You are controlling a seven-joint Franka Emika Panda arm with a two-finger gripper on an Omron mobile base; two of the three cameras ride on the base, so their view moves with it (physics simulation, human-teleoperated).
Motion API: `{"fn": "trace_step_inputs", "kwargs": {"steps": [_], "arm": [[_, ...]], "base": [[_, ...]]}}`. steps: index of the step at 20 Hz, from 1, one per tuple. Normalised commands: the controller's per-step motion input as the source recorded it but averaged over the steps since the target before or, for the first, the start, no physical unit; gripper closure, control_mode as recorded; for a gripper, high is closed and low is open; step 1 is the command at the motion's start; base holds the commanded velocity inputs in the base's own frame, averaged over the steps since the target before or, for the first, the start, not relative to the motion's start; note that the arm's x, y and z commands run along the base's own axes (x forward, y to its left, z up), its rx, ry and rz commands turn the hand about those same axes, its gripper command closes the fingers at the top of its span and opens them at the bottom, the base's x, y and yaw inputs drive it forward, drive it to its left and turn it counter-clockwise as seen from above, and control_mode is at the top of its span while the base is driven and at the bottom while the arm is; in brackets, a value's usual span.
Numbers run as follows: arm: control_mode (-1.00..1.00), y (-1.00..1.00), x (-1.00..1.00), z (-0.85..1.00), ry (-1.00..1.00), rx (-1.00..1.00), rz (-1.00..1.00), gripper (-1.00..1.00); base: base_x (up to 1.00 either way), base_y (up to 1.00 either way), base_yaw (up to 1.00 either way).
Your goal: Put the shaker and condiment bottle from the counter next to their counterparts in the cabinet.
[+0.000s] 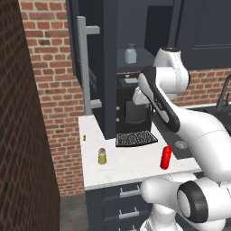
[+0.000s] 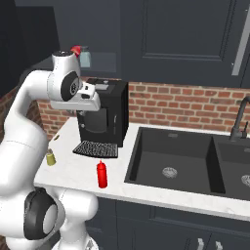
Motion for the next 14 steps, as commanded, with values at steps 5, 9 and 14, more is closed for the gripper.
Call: {"fn": "trace_step_inputs", "kwargs": {"steps": [5,9,14], "arm": [[-1.00,0.00,-0.01,-0.02,0.01,0.00,0.00,-1.00],[-1.00,0.00,-0.07,0.00,-0.02,0.00,0.00,-1.00],[-1.00,-0.40,-0.77,0.00,-0.38,0.20,0.00,-1.00]], "base": [[0.00,0.00,0.00],[0.00,0.00,0.00],[0.00,0.00,0.00]]}}
